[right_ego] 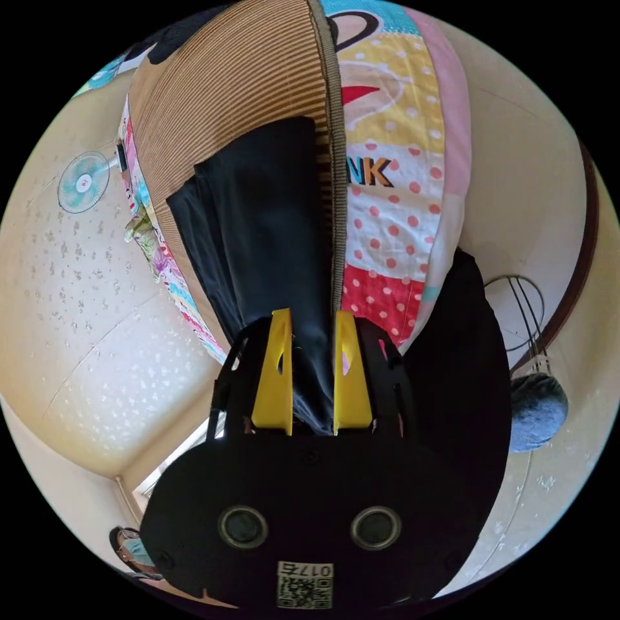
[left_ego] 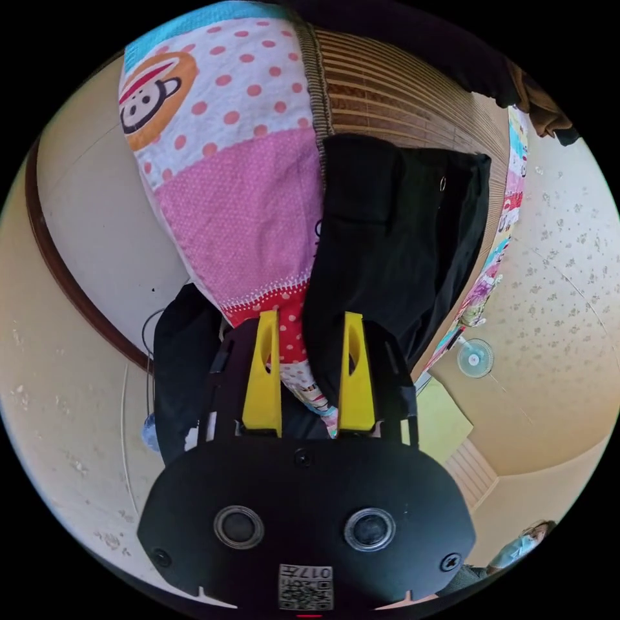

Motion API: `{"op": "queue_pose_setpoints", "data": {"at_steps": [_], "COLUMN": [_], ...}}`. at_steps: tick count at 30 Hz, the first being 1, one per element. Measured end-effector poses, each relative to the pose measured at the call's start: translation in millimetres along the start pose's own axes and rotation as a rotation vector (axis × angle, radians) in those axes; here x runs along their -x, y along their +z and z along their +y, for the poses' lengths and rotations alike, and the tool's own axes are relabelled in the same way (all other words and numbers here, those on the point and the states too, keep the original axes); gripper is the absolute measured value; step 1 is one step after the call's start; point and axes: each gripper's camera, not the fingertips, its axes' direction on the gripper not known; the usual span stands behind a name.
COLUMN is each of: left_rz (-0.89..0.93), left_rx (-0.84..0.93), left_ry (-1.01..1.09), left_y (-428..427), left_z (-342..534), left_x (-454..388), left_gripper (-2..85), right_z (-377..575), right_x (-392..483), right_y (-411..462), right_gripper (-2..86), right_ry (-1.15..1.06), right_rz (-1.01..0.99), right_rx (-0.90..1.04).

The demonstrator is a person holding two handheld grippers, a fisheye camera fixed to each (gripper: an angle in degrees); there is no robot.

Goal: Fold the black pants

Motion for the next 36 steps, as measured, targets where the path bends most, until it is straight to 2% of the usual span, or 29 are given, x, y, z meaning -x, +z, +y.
{"op": "queue_pose_setpoints", "data": {"at_steps": [3, 6, 8, 11, 13, 16, 18, 22, 26, 30, 36], "left_rz": [0.017, -0.009, -0.02, 0.083, 0.255, 0.302, 0.299, 0.256, 0.195, 0.233, 0.205], "left_rx": [0.034, 0.05, 0.064, 0.112, 0.149, 0.12, 0.103, 0.109, 0.092, 0.057, 0.004], "left_ry": [0.046, 0.099, 0.101, 0.136, 0.359, 0.592, 0.573, 0.331, 0.258, 0.381, 0.655], "left_y": [-4.7, -10.9, -13.9, -20.1, -34.3, -64.9, -74.3, -59.8, -50.0, -61.6, -58.0], "left_z": [3.7, 9.4, 11.6, 17.4, 31.4, 65.9, 79.4, 92.8, 107.4, 111.9, 75.7], "left_x": [-5.2, -13.7, -17.0, -25.8, -47.4, -60.4, -44.3, 23.3, 38.0, -14.4, -160.9], "left_gripper": [8.5, 5.5, 4.7, 3.9, 3.8, 3.6, 3.5, 3.6, 3.4, 3.3, 3.5], "right_z": [-7.0, -20.1, -28.0, -28.5, -16.9, 9.5, 15.0, 8.0, 11.6, -3.6, -47.8], "right_x": [-1.1, -5.1, -7.1, 17.8, 60.4, 88.2, 70.5, -21.8, -62.4, -22.2, 129.8], "right_y": [-6.0, 4.5, 14.6, 3.9, -21.3, -65.4, -87.0, -107.6, -112.0, -92.7, -17.7], "right_gripper": [7.2, 4.8, 2.5, 1.1, 0.6, 0.4, 0.3, 0.3, 0.3, 0.3, 0.3], "right_ry": [-0.051, -0.044, -0.024, -0.133, -0.36, -0.582, -0.567, -0.389, -0.319, -0.414, -0.703], "right_rz": [0.036, 0.067, 0.009, -0.165, -0.127, 0.038, 0.099, 0.198, 0.185, 0.152, 0.126], "right_rx": [-0.067, -0.005, 0.09, 0.15, 0.218, 0.233, 0.216, 0.201, 0.146, 0.166, 0.25]}}
